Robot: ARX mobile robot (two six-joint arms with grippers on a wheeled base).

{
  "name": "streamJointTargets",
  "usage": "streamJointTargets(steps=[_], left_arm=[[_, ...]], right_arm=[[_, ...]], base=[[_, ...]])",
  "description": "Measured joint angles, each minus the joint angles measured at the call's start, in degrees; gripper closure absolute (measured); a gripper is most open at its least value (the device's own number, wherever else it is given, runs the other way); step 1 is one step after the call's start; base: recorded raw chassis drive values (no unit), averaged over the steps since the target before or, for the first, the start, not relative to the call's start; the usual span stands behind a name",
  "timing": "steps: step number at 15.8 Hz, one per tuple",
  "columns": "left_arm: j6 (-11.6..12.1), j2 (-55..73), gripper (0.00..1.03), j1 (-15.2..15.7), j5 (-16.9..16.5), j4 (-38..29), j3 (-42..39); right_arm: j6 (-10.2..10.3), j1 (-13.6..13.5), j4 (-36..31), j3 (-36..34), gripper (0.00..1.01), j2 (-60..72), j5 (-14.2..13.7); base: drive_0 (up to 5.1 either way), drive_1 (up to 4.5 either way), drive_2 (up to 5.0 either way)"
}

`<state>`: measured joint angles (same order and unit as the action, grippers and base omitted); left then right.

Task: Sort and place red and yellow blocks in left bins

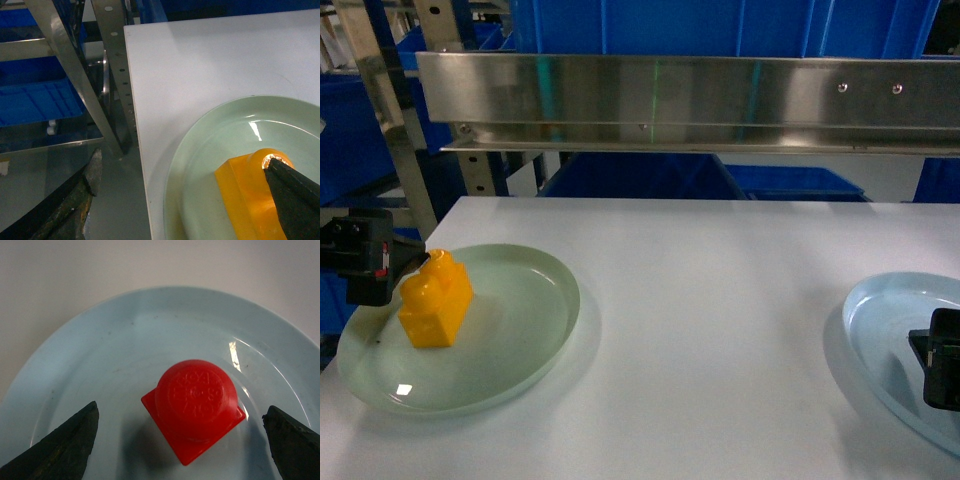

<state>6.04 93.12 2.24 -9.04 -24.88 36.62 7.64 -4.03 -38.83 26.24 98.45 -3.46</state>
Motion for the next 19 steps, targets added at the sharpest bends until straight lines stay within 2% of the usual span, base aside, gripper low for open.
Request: streamJointTargets(steps=[12,13,15,17,18,19], left_arm=[[0.0,-0.1,0.05,-0.5,-0.2,0.5,0.0],[0.0,-0.2,0.05,-0.5,-0.3,0.6,0.0],[0.0,-0.2,0.05,-0.3,-0.6,0.7,0.0],[0.0,-0.2,0.05,-0.2,-0.7,0.6,-0.1],[0.0,-0.2,0.05,0.0,-0.9,0.7,-0.1],[0.0,-0.2,0.05,0.0,-1.1,0.7,-0.1]], right_arm=[[-0.8,0.7,-0.2,3.7,0.03,4.1,-0.1],[-0.8,0.7,-0.2,3.7,0.05,4.3,0.0],[-0.8,0.7,0.1,3.7,0.31,4.3,-0.2],[-0.8,0.7,0.1,3.7,0.47,4.3,-0.2],[-0.8,0.7,0.0,3.6,0.61,4.3,-0.2],[-0.8,0.7,-0.3,3.6,0.64,4.4,-0.2]], base=[[0.0,0.00,0.0],[0.0,0.00,0.0],[0.0,0.00,0.0],[0.0,0.00,0.0],[0.0,0.00,0.0],[0.0,0.00,0.0]])
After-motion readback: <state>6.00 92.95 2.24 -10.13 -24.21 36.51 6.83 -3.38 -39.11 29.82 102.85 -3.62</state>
